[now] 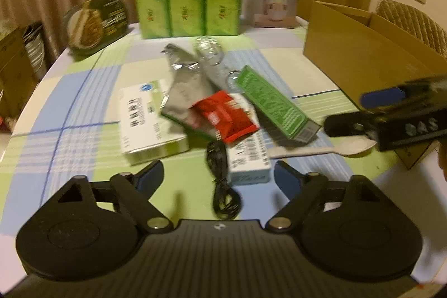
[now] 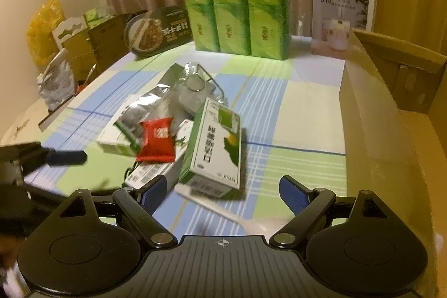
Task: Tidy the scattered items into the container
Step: 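Grasp the white cream box with the left tool while the right tool grasps the green-white box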
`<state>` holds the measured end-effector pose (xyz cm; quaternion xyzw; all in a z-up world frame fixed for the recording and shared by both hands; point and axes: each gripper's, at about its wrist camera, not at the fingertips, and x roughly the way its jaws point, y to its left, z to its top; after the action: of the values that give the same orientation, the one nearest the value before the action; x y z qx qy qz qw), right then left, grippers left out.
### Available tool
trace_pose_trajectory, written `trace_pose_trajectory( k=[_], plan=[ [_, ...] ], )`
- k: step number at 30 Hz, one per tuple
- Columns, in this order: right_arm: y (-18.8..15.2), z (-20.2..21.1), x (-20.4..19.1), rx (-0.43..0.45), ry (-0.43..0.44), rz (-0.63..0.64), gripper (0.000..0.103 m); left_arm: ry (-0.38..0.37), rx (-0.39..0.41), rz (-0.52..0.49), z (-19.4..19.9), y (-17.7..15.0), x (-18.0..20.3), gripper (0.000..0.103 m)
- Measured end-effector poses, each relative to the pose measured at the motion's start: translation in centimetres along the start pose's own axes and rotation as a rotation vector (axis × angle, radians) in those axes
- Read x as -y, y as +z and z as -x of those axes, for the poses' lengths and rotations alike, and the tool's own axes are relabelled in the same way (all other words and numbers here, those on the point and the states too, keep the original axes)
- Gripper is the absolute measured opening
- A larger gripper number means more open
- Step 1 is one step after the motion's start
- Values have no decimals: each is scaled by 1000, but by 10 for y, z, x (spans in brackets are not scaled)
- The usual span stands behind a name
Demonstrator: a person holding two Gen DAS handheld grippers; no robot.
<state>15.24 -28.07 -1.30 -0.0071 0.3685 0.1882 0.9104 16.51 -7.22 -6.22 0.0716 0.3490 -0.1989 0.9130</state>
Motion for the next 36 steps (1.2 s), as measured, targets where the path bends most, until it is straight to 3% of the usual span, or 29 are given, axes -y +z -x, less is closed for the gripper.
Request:
trace_pose_trajectory(
  k=[6,11,20,27,36],
  plan=[
    [7,-19,9,-7,21,-46,81,-21,-6,-49,-21,2,20,67],
    [11,-31,11,-23,42,-52,76,-13,1,-55,-31,1,27,41],
    [11,-52,10,-60,55,-60,74,4,6,-113,-41,1,40,41],
    [14,-61,10,-82,70,-82,57,-4,-4,-91,-41,2,38,38],
    [16,-40,10,-62,23,-52,53,-6,-29,-80,-29,-3,43,37]
  ],
)
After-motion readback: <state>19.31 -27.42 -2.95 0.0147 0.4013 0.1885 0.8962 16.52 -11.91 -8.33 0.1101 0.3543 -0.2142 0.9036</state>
